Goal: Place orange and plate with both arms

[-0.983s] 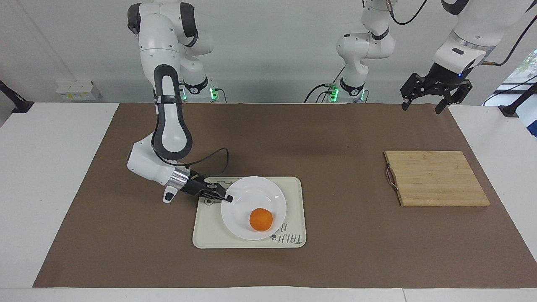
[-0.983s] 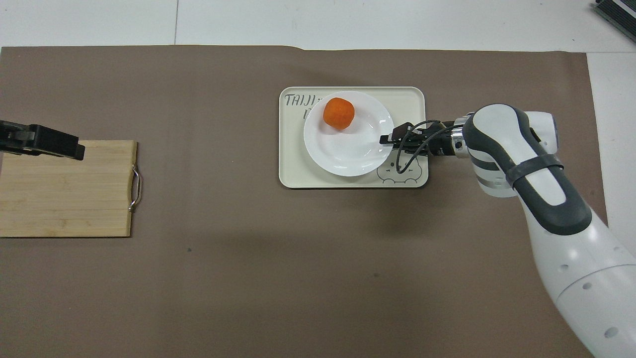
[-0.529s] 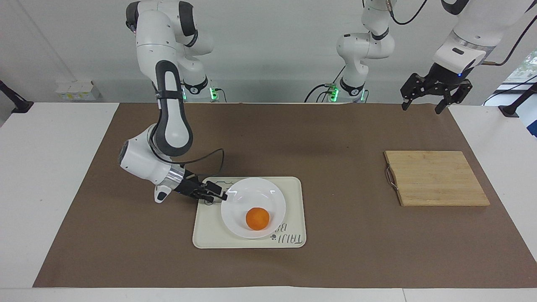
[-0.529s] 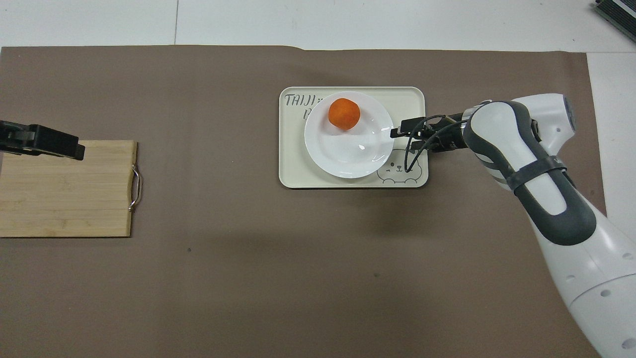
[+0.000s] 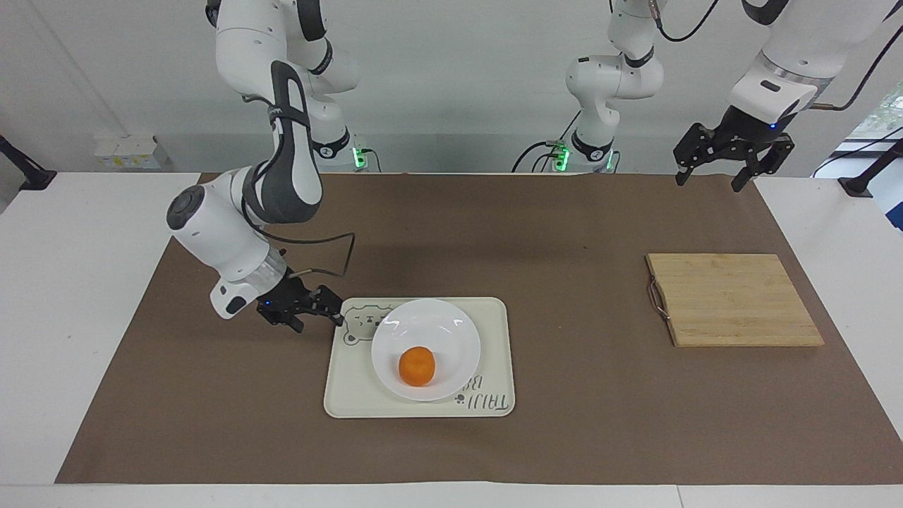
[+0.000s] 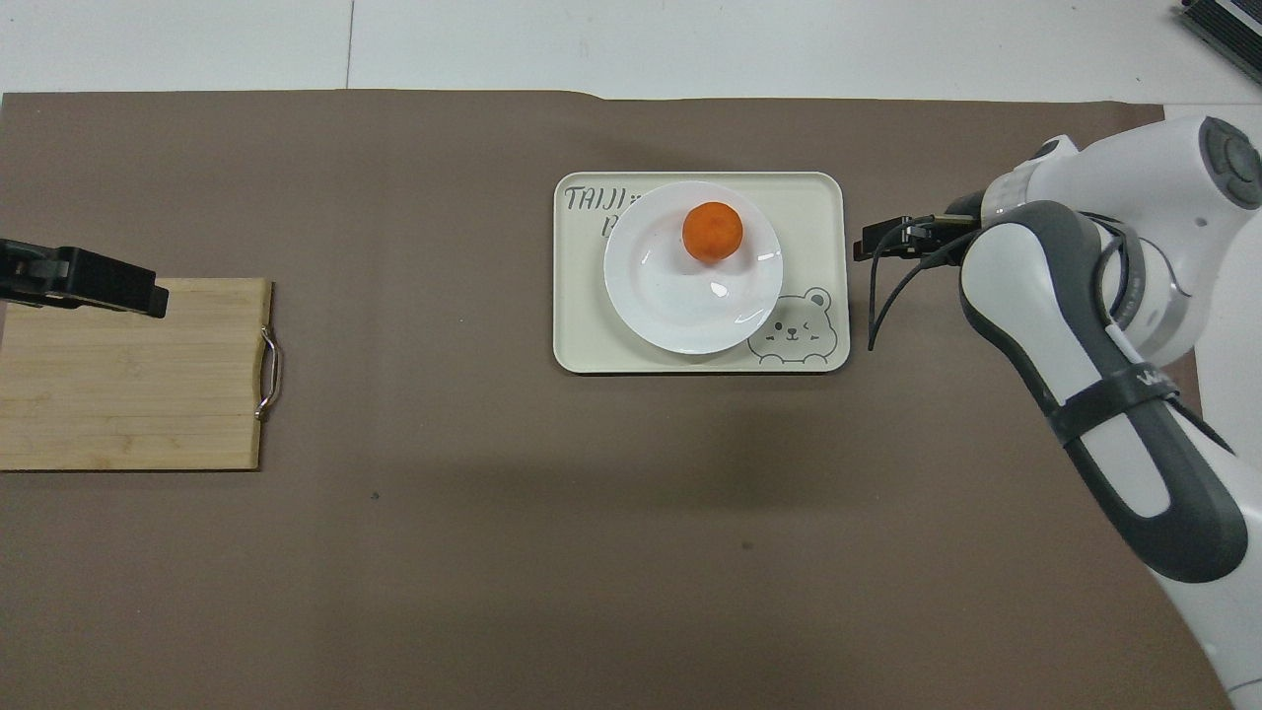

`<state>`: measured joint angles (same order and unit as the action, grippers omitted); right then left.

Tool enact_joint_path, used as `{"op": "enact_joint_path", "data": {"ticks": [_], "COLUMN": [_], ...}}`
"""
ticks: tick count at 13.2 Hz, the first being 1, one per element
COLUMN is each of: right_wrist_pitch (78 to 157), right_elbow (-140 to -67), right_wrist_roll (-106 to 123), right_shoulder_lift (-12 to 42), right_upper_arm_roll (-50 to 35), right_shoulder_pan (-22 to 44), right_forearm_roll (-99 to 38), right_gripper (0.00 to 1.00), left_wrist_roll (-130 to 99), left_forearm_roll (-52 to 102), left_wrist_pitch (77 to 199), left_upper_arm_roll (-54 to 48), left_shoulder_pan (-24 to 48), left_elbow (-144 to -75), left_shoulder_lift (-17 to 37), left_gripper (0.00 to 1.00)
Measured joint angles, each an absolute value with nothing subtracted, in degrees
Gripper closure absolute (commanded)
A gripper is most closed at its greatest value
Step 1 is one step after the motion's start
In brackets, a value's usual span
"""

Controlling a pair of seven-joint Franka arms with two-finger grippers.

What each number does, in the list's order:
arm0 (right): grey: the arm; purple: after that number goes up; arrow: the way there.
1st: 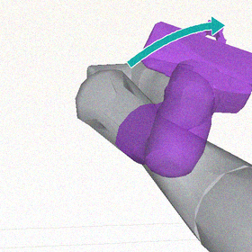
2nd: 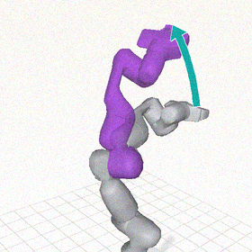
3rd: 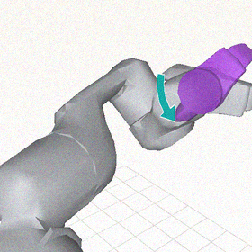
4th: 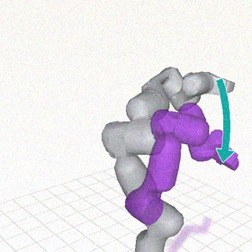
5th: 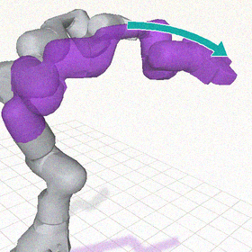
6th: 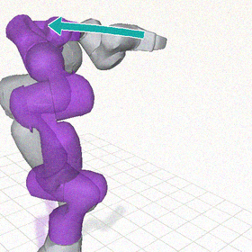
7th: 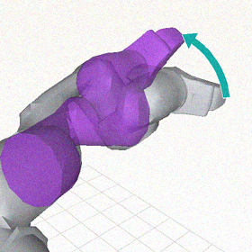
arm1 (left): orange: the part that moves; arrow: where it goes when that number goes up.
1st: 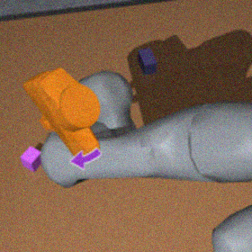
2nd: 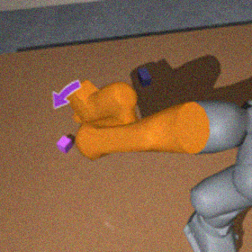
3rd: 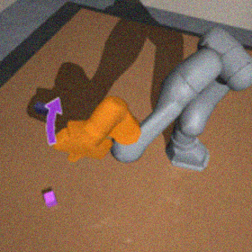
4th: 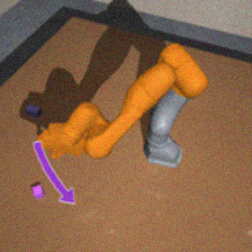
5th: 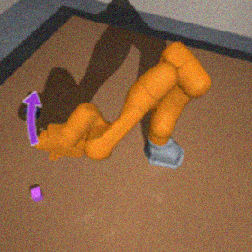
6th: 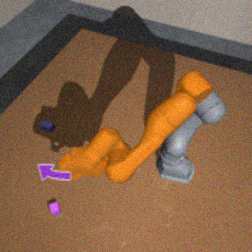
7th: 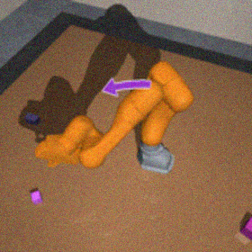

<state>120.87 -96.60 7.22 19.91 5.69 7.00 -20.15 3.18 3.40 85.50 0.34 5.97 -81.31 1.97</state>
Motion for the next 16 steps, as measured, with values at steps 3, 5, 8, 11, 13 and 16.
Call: {"op": "enact_joint_path", "data": {"ticks": [3,5,8,11,13,16], "right_wrist_pitch": [113.9,108.7,102.0,97.0,91.8,85.3], "right_elbow": [-96.5,-96.2,-95.2,-93.7,-90.8,-86.1], "right_wrist_roll": [6.5,4.1,0.0,-0.7,-0.7,-0.7], "right_shoulder_lift": [14.6,11.2,5.9,1.7,0.4,-0.3], "right_upper_arm_roll": [5.9,6.2,6.7,6.9,6.9,6.9], "right_shoulder_pan": [6.2,5.2,4.8,4.4,3.6,3.4], "right_forearm_roll": [-12.6,-9.8,-4.9,-2.5,-2.5,-0.7], "right_gripper": [0.00,0.00,0.00,0.00,0.00,0.00], "left_wrist_roll": [3.2,3.2,3.2,3.2,3.2,3.2], "left_forearm_roll": [3.4,3.4,3.4,3.4,3.4,3.4], "left_wrist_pitch": [85.5,85.5,85.5,85.5,85.5,85.5], "left_upper_arm_roll": [0.3,0.3,0.3,0.3,0.3,0.3], "left_shoulder_pan": [6.0,6.0,6.0,6.0,6.0,6.0], "left_elbow": [-81.3,-81.3,-81.3,-81.3,-81.3,-81.3], "left_shoulder_lift": [2.0,2.0,2.0,2.0,2.0,2.0], "left_gripper": [0.00,0.00,0.00,0.00,0.00,0.00]}}
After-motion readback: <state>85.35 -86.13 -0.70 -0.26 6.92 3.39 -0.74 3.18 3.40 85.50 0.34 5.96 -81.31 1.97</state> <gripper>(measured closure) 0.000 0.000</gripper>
